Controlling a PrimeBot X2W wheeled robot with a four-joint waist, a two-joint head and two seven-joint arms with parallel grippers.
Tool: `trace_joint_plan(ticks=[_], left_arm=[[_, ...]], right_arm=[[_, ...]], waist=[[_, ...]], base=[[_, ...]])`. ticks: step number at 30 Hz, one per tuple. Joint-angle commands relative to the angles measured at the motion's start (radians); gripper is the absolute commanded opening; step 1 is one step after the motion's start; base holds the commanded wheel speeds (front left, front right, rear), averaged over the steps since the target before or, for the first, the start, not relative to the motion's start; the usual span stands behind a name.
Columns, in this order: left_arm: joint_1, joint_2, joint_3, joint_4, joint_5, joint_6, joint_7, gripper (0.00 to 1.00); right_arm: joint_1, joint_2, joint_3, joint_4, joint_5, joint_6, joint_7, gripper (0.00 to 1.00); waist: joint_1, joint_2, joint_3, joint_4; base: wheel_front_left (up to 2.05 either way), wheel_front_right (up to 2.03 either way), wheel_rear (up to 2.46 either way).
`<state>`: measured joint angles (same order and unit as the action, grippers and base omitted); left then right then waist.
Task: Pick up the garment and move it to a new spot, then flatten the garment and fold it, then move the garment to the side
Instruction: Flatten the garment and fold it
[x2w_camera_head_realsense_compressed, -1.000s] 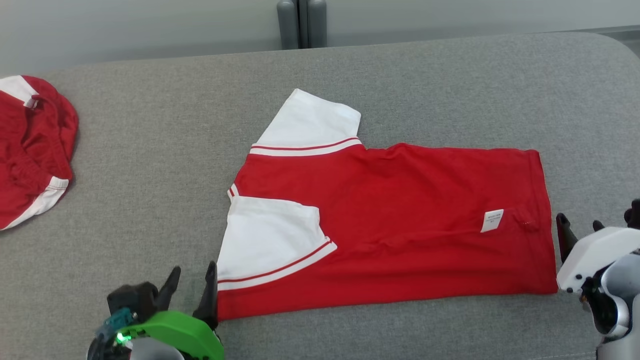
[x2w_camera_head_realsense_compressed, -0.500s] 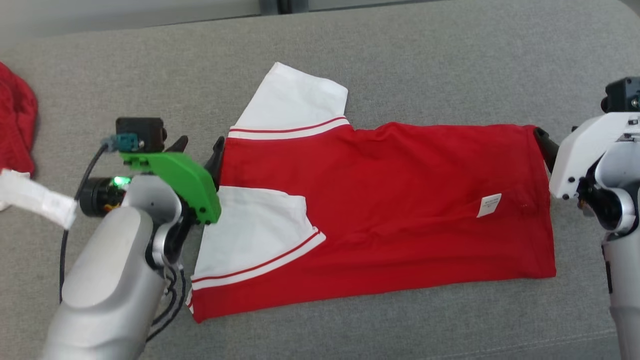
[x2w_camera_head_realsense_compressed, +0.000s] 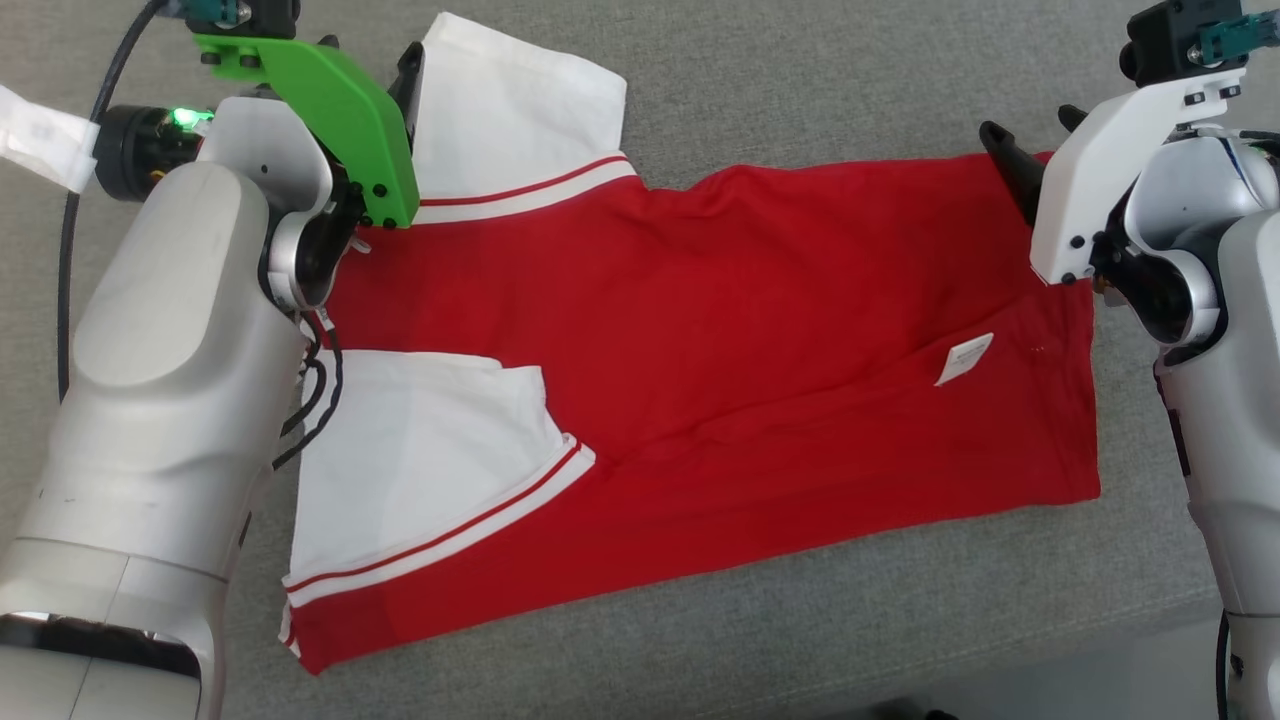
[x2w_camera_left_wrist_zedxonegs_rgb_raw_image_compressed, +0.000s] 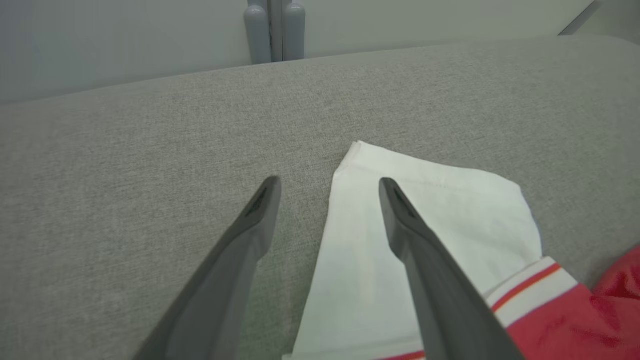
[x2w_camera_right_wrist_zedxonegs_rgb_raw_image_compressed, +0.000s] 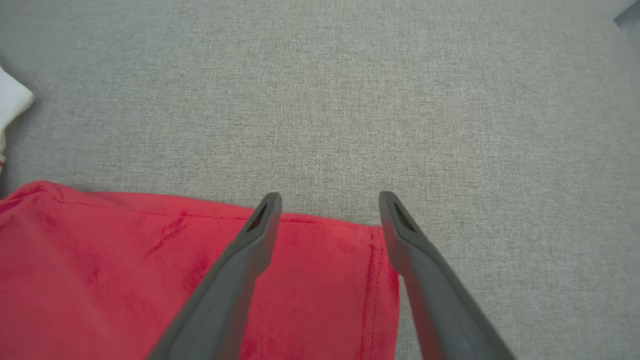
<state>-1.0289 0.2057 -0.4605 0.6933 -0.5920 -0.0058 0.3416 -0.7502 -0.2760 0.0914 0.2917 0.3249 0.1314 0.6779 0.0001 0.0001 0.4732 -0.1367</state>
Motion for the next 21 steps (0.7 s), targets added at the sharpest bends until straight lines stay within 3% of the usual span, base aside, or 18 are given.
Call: trace_joint_plan(ticks=[1,6,14,16,17,21], left_arm=[[-0.024,-0.002,-0.005,0.023,0.013,-0.008,-0.007,1.0],[-0.075,-0.009,-0.028,0.087,0.032,-0.016,-0.014,1.0],[-0.115,-0.005,-0.069,0.189,0.09,0.04,-0.024,1.0],[-0.122,-0.003,-0.084,0.208,0.104,0.042,-0.018,0.25],[-0.122,-0.005,-0.088,0.217,0.105,0.039,-0.011,0.0],[-0.125,-0.018,-0.11,0.233,0.12,0.036,-0.022,0.0]], right_arm=[[-0.016,-0.005,0.014,0.008,0.015,-0.001,-0.015,1.0],[-0.03,-0.016,0.043,0.021,0.035,-0.001,-0.045,1.0],[-0.034,-0.029,0.066,0.015,0.054,-0.001,-0.062,1.0],[-0.036,-0.036,0.071,0.009,0.053,-0.001,-0.06,1.0],[-0.036,-0.039,0.072,0.005,0.054,-0.001,-0.058,1.0],[-0.025,-0.063,0.076,-0.028,0.058,-0.001,-0.042,1.0]], waist=[[-0.0001,-0.0001,0.07,-0.065],[-0.0001,-0.0001,0.084,-0.081],[-0.0001,-0.0001,0.096,-0.096],[-0.0001,-0.0001,0.099,-0.094],[-0.0001,-0.0001,0.1,-0.092],[-0.0001,-0.0001,0.106,-0.073]], base=[[0.0,0.0,0.0],[0.0,0.0,0.0],[0.0,0.0,0.0],[0.0,0.0,0.0],[0.0,0.0,0.0],[0.0,0.0,0.0]])
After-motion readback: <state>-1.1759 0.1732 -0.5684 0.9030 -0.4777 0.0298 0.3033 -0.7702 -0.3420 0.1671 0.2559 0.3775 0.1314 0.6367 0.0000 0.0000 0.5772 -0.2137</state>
